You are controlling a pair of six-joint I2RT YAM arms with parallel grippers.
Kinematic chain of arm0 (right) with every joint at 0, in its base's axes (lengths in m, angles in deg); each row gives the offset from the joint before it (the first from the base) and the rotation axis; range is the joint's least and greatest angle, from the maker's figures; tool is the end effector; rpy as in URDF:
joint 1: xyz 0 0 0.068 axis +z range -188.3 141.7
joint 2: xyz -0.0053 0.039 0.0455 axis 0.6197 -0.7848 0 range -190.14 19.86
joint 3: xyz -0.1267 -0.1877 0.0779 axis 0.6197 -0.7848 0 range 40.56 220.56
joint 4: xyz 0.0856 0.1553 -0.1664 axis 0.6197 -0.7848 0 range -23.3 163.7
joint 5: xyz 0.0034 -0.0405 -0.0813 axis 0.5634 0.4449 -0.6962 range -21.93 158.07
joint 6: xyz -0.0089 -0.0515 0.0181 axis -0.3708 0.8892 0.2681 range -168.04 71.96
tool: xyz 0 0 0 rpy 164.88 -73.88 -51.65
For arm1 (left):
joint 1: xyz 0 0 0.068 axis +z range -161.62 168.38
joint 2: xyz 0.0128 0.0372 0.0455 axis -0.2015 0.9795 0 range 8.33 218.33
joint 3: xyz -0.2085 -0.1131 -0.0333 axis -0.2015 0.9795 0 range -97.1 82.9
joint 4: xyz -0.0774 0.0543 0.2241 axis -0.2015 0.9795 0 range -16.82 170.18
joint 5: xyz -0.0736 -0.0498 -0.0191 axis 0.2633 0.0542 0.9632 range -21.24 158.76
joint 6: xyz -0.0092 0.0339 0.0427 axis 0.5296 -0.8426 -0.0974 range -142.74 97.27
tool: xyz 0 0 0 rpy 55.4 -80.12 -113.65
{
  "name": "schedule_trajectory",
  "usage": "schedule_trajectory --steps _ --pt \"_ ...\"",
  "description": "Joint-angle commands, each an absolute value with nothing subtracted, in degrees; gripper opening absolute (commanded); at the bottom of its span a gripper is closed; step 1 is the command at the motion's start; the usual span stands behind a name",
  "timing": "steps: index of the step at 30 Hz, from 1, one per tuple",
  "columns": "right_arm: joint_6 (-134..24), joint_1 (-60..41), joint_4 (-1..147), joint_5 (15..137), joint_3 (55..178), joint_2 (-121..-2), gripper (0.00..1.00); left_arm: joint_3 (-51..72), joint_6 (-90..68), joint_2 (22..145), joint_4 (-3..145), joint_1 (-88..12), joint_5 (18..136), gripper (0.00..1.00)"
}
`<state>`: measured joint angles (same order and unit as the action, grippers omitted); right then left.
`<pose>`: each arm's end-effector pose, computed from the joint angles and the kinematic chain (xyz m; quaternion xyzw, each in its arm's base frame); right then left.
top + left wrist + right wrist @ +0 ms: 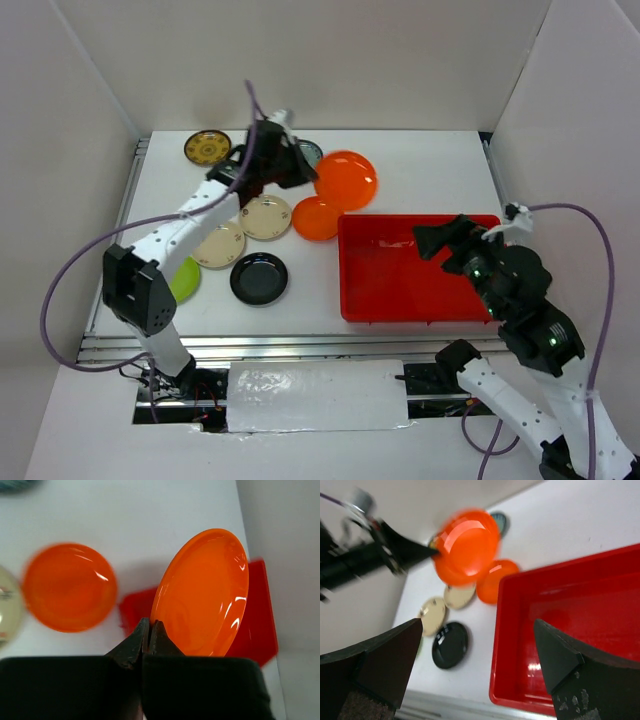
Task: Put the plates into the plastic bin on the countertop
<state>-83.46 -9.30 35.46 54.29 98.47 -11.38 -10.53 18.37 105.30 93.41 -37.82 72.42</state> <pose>0.0976 0.0439 0.3650 0.1188 0.7638 0.2559 0.5806 0.3386 -0.1693 0.3423 -0.0913 0.8324 -0.3248 0.4397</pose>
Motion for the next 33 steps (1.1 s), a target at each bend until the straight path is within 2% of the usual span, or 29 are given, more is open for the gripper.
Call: schedule_trajectory --steps 1,6,11,14,24,26,27,30,31,32,33 --pt "-88.55 -10.26 36.44 45.85 101.47 -7.65 1.00 -11.05 19.72 108.52 89.79 -45.09 77.81 0.00" --pt "-90.14 -10.52 34.76 44.16 102.70 -4.75 1.00 -20.09 18.40 121.43 94.71 -54.23 75.53 0.00" --pt "-89.53 -10.61 33.09 46.71 103.14 -5.63 1.00 -23.18 20.50 129.69 93.47 -55.39 76.67 0.00" --pt "-89.44 -10.61 33.53 48.20 102.53 -5.45 1.00 -29.32 20.94 134.52 97.07 -55.30 75.35 0.00" --pt "-88.56 -10.70 35.02 50.66 101.12 -5.10 1.00 -32.06 20.68 136.39 105.77 -56.89 63.31 0.00" --pt "-88.56 -10.70 35.46 51.19 100.94 -5.36 1.00 -32.59 20.16 136.22 106.05 -57.06 64.01 0.12" --pt "-88.39 -10.70 35.46 51.54 101.03 -5.54 1.00 -32.51 19.98 135.87 106.05 -57.24 64.10 0.34" --pt "-87.86 -10.61 35.73 52.78 101.20 -6.24 1.00 -32.42 18.84 134.11 105.79 -58.64 63.75 0.59" --pt "-87.68 -10.70 35.82 53.47 101.47 -6.59 1.00 -32.16 18.31 132.80 105.44 -59.25 64.01 0.62" --pt "-87.68 -10.79 35.90 53.74 101.38 -6.77 1.00 -31.98 18.22 132.00 105.26 -59.61 64.45 0.76" --pt "-87.59 -10.70 35.99 54.01 101.64 -6.86 1.00 -31.63 18.05 130.08 104.82 -59.87 64.62 0.86"
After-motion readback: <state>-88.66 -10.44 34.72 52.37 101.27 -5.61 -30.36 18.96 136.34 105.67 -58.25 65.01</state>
